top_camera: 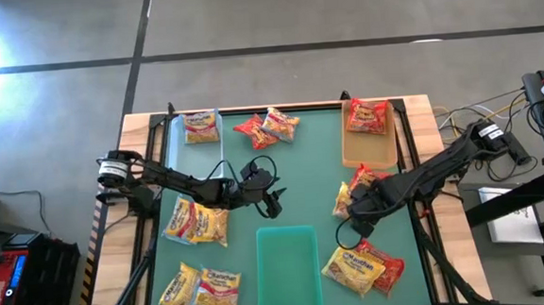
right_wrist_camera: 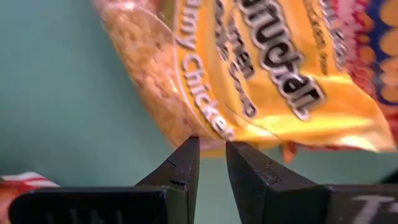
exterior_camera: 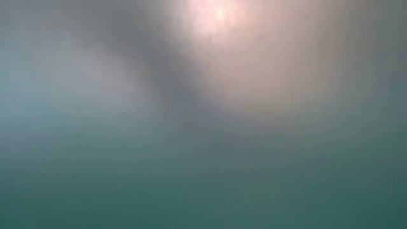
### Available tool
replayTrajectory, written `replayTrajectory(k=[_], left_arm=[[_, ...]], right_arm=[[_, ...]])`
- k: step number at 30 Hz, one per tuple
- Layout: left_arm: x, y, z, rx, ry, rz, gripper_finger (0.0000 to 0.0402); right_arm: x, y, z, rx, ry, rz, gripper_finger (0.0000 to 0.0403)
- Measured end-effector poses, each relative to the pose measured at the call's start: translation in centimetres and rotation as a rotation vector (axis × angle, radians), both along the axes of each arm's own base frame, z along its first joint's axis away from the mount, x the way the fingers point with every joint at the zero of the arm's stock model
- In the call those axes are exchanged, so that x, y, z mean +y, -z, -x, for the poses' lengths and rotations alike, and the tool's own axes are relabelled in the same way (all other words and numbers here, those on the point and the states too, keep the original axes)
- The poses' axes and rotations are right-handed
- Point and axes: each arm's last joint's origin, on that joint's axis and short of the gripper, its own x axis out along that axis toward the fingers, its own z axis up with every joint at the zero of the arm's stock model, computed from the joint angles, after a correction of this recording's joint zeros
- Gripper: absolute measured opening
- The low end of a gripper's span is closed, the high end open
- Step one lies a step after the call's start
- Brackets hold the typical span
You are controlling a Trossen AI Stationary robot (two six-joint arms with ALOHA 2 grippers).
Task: Sort Maruchan noodles
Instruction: Put the yellow noodle pack into the green bin
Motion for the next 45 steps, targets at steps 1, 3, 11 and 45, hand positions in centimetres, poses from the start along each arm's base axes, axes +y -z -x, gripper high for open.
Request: replayTrajectory(k=[1, 3, 11, 45], left_arm=[[0.0, 0.0, 0.0, 0.0, 0.0, 0.0, 0.0174], [0.0, 0.0, 0.0, 0.0, 0.0, 0.0, 0.0174], [0.0, 0.0, 0.0, 0.0, 0.0, 0.0, 0.0174], [1.0, 1.8, -0.9, -0.044, -0.017, 0.153, 0.0174]], right_arm=[[0.0, 0.2, -0.1, -0.01, -0.001, -0.003, 0.0068], [0.1, 0.6, -0.3, -0.026, -0.009, 0.001, 0.0068], [0.4, 2.1, -2.2, -0.126, -0.115, 0.116, 0.0068], [-3.9, -2.1, -8.2, -0.774, -0.193, 0.395, 0.0089]])
